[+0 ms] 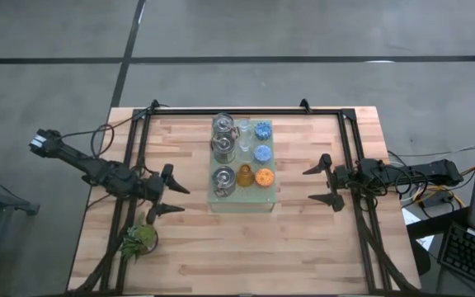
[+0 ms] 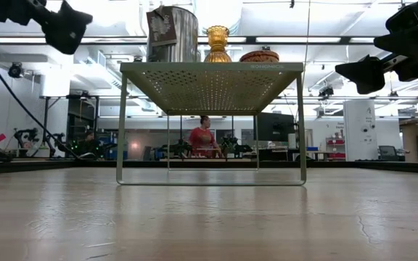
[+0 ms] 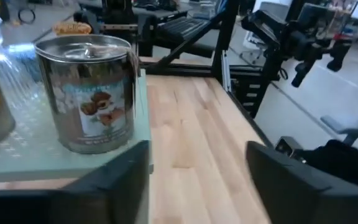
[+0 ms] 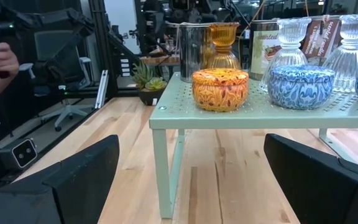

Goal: Pick & Place candle stick holders
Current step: Return to Home Position

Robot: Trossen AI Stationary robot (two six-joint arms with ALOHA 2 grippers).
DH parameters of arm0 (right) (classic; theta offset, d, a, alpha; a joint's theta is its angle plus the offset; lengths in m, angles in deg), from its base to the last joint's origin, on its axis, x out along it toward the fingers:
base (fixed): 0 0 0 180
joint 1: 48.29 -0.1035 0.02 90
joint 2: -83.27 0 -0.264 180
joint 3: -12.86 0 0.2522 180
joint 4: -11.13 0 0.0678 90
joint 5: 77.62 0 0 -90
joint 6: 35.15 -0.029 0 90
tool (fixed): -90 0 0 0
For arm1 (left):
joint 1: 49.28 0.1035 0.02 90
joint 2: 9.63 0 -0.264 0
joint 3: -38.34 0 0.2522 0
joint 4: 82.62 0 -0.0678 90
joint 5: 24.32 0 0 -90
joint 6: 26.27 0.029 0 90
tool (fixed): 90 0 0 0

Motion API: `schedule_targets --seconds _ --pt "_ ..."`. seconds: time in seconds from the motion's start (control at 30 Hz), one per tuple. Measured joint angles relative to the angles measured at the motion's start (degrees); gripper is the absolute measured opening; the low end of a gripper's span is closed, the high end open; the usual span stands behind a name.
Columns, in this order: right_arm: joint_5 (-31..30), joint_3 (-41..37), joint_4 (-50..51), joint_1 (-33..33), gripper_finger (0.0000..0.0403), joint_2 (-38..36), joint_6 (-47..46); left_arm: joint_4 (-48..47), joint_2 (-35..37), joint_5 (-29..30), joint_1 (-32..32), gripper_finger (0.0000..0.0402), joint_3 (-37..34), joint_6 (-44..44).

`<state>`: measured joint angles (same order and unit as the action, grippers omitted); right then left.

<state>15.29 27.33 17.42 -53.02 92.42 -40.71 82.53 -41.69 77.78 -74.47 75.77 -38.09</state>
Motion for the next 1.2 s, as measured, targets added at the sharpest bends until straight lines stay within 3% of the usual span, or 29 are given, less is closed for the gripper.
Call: schedule_targets --seconds 0.13,0.2,0.3,0.37,0.7,0.9,1.2 --pt "0.0 0.0 0.01 0.0 0.0391 0.0 0.0 -3.15 2.37 1.38 0.02 0.017 -0.24 4.78" --pt "0.01 0.0 0.01 -0.01 0.0391 0.0 0.0 -5.41 3.87 5.48 0.07 0.0125 -0.54 3.0" --pt "-0.01 0.0 0.01 0.01 0.0391 0.0 0.0 -8.02 5.94 12.31 0.11 0.0078 -0.59 1.68" --pt "-0.01 0.0 0.01 -0.01 0.0391 0.0 0.0 -11.04 6.9 13.2 0.09 0.0058 -0.61 0.28" --pt "0.01 0.0 0.01 -0.01 0.0391 0.0 0.0 -10.17 6.86 13.3 0.09 0.0028 -5.01 -3.96" --pt "-0.01 0.0 0.01 0.01 0.0391 0.0 0.0 -7.0 8.1 12.87 0.0 0.0004 -4.9 0.95" --pt "0.0 0.0 0.01 0.01 0.0391 0.0 0.0 -12.71 10.36 14.75 0.0 0.0009 -5.25 4.14"
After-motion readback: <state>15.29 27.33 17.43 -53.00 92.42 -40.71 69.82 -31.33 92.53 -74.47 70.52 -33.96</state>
